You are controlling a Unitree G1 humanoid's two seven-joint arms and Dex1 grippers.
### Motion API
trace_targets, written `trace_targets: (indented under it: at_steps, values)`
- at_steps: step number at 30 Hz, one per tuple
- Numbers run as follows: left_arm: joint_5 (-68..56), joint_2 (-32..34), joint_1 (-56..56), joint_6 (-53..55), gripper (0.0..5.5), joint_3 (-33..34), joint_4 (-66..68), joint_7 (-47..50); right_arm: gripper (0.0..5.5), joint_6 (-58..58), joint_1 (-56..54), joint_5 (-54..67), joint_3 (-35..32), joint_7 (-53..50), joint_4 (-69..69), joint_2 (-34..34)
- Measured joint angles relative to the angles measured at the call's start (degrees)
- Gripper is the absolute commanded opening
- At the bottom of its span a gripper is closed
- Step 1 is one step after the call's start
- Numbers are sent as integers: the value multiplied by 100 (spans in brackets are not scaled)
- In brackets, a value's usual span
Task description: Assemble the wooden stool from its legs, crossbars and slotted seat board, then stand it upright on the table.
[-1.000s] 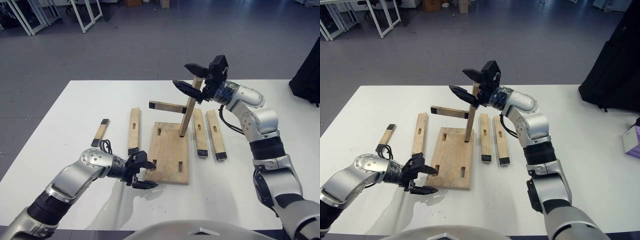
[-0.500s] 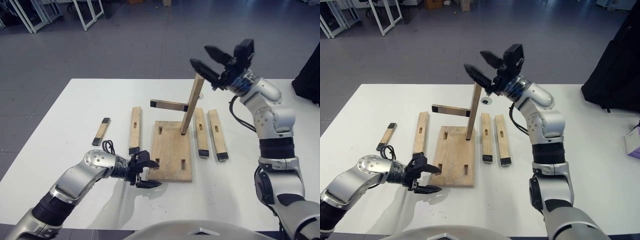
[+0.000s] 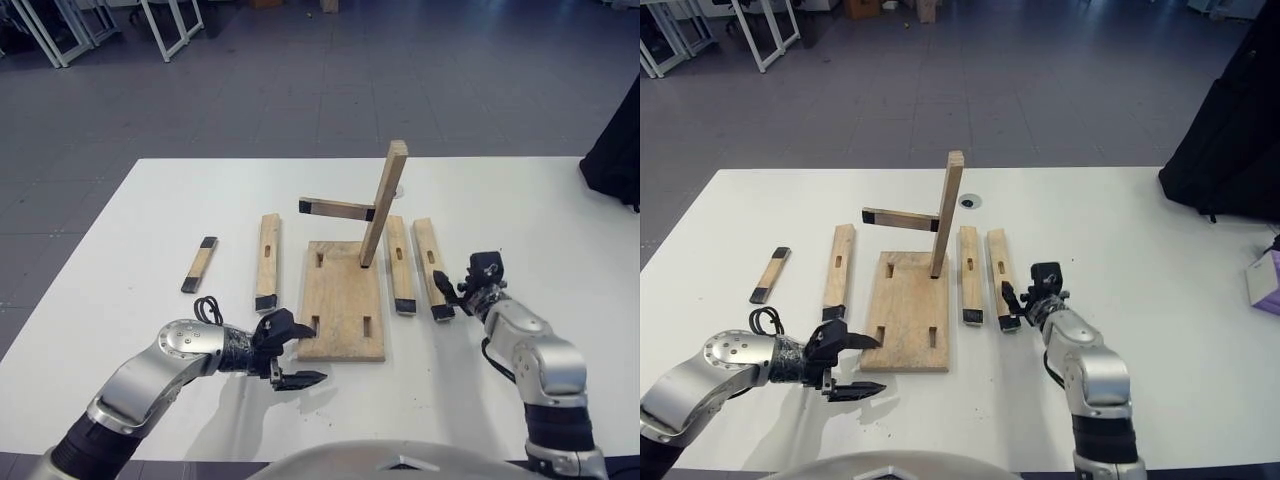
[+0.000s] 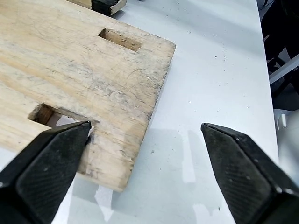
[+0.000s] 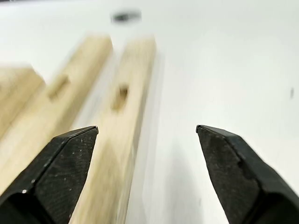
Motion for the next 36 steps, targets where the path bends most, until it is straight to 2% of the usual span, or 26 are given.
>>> trace_targets:
  at_steps: [4, 9, 19, 22, 24, 27, 31, 33, 36]
  values:
    - [59, 77, 16, 41, 434, 103, -98, 59, 387, 492, 22, 53, 99, -215, -315, 370]
    - [40, 145, -10, 30, 434, 486, -282, 117, 387, 805, 61, 8, 114, -264, -285, 366]
    - [-159, 296, 277, -294, 439, 1088, -685, 14, 218, 943, 40, 34, -25, -117, -235, 309]
    - [-515, 214, 341, -460, 439, 1401, -748, -69, 207, 714, 24, 159, -285, 30, -81, 416]
    - [-828, -66, 363, -458, 439, 1642, -592, 0, 206, 27, -115, 302, -566, 352, 130, 459]
    - [-1641, -655, 325, -398, 439, 2024, -204, 119, 201, -938, -978, 1417, -1428, 961, 354, 703]
    - [-2737, -1092, 80, 40, 439, 2147, -10, 208, 201, -948, -1661, 3343, -2054, 1588, 295, 780]
    - [-3499, -1159, -68, 501, 439, 2248, 152, 214, 201, -538, -1602, 4327, -1848, 2384, -168, 591]
    - [-4511, -1167, -248, 987, 439, 2472, 271, 242, 201, -339, -1102, 4265, -935, 3150, -568, 92]
